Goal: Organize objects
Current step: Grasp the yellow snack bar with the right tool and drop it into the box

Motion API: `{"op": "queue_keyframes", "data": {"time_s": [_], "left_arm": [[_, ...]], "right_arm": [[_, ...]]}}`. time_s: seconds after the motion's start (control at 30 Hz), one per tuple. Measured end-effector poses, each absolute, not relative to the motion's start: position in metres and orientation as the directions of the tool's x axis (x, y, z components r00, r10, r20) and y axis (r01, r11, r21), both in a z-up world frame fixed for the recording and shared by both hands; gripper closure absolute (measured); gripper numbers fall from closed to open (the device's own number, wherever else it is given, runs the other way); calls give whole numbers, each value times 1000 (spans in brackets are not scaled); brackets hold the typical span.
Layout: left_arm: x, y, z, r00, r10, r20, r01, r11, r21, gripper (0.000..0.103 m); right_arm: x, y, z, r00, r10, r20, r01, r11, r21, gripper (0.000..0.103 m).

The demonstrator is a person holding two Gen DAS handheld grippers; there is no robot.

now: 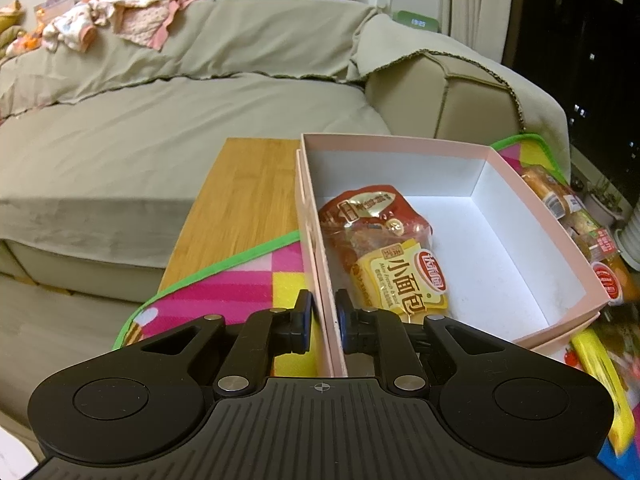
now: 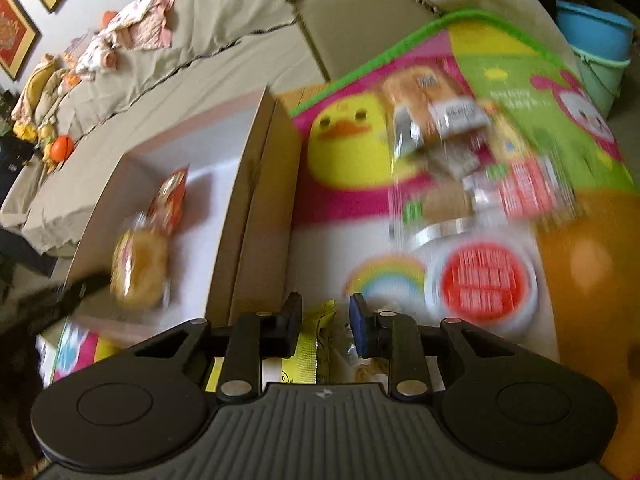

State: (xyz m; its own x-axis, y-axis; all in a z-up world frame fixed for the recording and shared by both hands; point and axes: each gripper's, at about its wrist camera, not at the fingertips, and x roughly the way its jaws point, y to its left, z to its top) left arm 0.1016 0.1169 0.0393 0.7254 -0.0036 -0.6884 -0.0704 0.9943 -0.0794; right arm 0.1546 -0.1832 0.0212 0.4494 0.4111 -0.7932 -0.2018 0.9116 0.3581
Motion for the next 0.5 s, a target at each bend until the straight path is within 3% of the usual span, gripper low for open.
{"op": "queue_keyframes", "data": {"time_s": [0.17, 0.27, 0.33, 0.4, 0.5], "left_arm": [[101, 117, 40, 725, -3, -688, -73, 994, -82, 88], [100, 117, 40, 726, -9, -688, -69, 994, -87, 88], [100, 117, 39, 726, -8, -688, -71, 994, -87, 88], [100, 117, 40, 726, -8, -688, -73, 993, -88, 88], [99, 117, 40, 725, -7, -688, -73, 993, -88, 88]], "right_arm": [[114, -195, 23, 438, 411, -800, -204, 912, 357, 78], [89, -199, 29, 468, 352, -811, -221, 935, 278, 77], [70, -200, 36, 514, 302, -803, -230, 950, 210, 67], [52, -202, 39, 546, 283, -789, -233, 955, 181, 34], [37, -202, 36, 528, 314, -789, -234, 947, 221, 29]]}}
